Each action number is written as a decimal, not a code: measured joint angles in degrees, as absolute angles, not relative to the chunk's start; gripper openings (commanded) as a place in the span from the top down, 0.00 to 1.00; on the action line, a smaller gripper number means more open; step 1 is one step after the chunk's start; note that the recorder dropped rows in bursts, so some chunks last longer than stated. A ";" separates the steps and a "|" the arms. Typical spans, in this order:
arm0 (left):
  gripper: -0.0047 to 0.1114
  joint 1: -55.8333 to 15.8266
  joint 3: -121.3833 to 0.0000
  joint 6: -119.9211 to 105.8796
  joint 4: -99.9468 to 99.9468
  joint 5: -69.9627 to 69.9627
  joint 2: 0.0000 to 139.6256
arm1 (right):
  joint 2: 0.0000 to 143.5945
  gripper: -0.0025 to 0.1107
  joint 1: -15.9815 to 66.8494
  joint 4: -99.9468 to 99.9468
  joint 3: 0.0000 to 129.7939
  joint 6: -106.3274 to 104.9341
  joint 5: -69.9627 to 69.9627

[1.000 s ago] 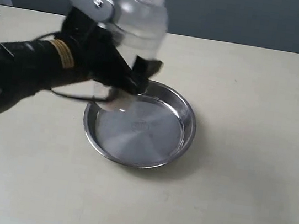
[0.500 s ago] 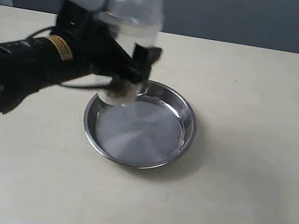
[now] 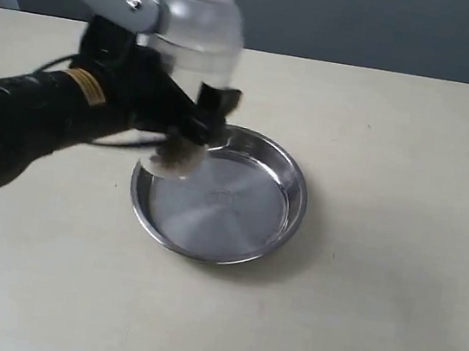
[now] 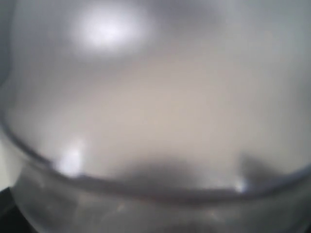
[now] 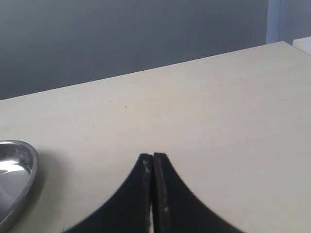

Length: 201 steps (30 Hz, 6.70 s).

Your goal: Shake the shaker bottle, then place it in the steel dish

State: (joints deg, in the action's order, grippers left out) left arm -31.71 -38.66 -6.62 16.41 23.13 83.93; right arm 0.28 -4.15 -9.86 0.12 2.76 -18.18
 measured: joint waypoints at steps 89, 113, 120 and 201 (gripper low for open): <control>0.96 -37.14 -37.59 -0.90 14.15 21.78 88.71 | 0.28 0.98 -4.15 -9.76 0.12 2.76 -18.18; 0.96 -36.21 -39.34 3.32 9.70 28.48 85.62 | 0.28 0.98 -4.15 -9.76 0.12 2.76 -18.29; 0.96 -35.27 -37.26 5.66 7.49 29.53 88.85 | 0.28 0.98 -4.15 -9.76 0.12 2.76 -18.29; 0.96 -33.45 -42.87 14.30 -6.24 17.13 86.00 | 0.28 0.98 -4.15 -9.76 0.12 2.76 -18.26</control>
State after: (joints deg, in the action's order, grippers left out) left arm -33.45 -42.87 14.30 -6.24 17.13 86.00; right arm 0.28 -4.15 -9.76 0.12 2.76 -18.26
